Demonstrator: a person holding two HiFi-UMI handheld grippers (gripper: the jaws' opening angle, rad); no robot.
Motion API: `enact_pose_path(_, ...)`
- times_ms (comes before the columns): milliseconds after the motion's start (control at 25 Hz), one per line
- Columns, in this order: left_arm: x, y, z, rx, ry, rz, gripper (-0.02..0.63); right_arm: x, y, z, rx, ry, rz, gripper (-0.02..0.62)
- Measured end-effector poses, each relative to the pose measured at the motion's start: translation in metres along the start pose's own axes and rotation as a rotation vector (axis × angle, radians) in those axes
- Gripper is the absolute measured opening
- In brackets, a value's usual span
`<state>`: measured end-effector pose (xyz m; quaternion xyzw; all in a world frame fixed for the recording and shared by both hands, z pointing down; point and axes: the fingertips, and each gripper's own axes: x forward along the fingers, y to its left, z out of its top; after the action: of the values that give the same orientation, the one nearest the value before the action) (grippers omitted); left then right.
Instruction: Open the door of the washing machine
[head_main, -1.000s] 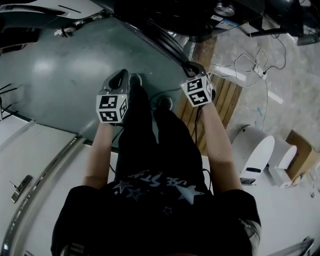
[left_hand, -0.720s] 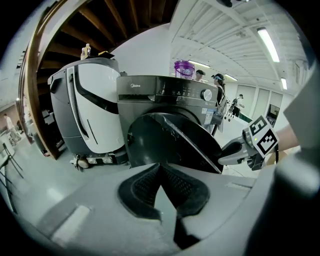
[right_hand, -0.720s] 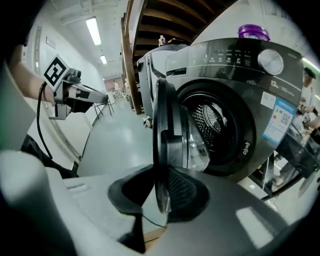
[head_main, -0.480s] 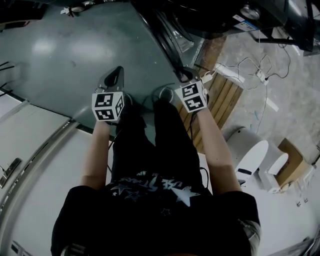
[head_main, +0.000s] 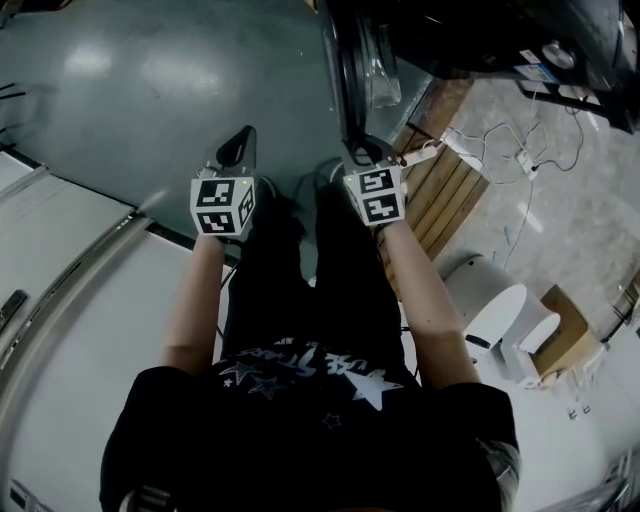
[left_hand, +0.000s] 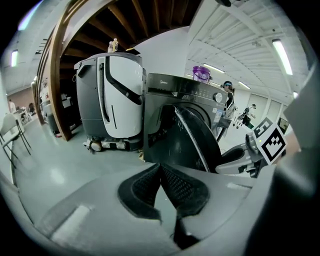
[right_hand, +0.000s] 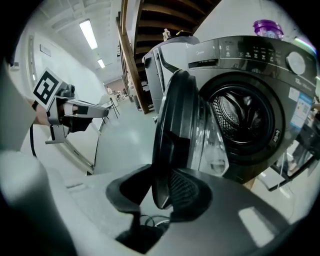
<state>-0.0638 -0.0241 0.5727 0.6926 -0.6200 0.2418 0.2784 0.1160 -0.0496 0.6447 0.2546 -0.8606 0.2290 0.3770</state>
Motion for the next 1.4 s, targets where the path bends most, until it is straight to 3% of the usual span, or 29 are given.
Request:
enact_pose_path(240,-0.025,0.042,-0.024,-0.026,-0.007,-0.005,0.011,0.025,0.048,0.01,0.043,0.006,-0.038,0.11)
enact_pose_path(800,-0.094,0.173,-0.073,-0.154,-0.042,0.085,0.011,0.097,0.146,0.07,0.215,-0.023,-0.101,0.121)
enact_pose_path(1400,-0.15,0.303,-0.109,-0.265,-0.07,0.152,0.011,0.179,0.21,0.151,0.464,-0.046,-0.253,0.124)
